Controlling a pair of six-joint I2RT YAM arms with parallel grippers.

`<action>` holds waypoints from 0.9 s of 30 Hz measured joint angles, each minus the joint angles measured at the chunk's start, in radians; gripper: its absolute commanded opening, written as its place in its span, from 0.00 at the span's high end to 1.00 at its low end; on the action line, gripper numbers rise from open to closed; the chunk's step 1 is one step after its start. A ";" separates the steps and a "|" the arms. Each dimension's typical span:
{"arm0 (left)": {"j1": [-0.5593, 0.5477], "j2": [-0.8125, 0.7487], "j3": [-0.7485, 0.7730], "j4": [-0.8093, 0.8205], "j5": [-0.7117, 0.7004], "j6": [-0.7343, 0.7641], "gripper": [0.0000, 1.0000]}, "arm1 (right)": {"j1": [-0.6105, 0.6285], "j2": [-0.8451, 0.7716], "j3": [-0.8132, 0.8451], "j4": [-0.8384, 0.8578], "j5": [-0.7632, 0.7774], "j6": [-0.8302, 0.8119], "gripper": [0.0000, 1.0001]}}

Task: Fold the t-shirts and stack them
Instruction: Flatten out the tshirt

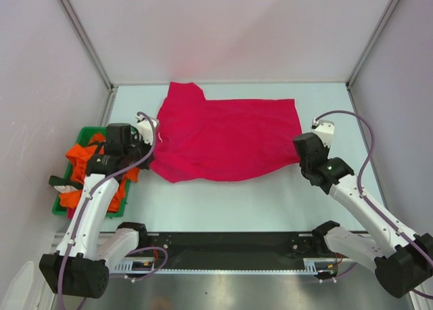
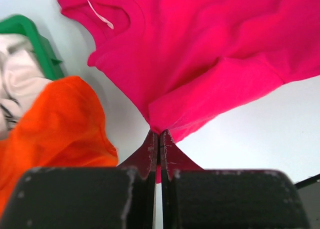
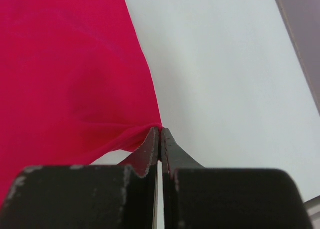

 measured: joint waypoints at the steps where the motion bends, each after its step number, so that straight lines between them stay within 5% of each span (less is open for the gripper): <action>1: 0.000 -0.002 0.013 -0.008 -0.008 0.017 1.00 | 0.001 -0.002 0.012 -0.011 0.007 -0.002 1.00; 27: 0.000 0.024 0.003 -0.283 0.040 0.250 1.00 | 0.027 0.057 0.040 -0.170 -0.079 0.171 1.00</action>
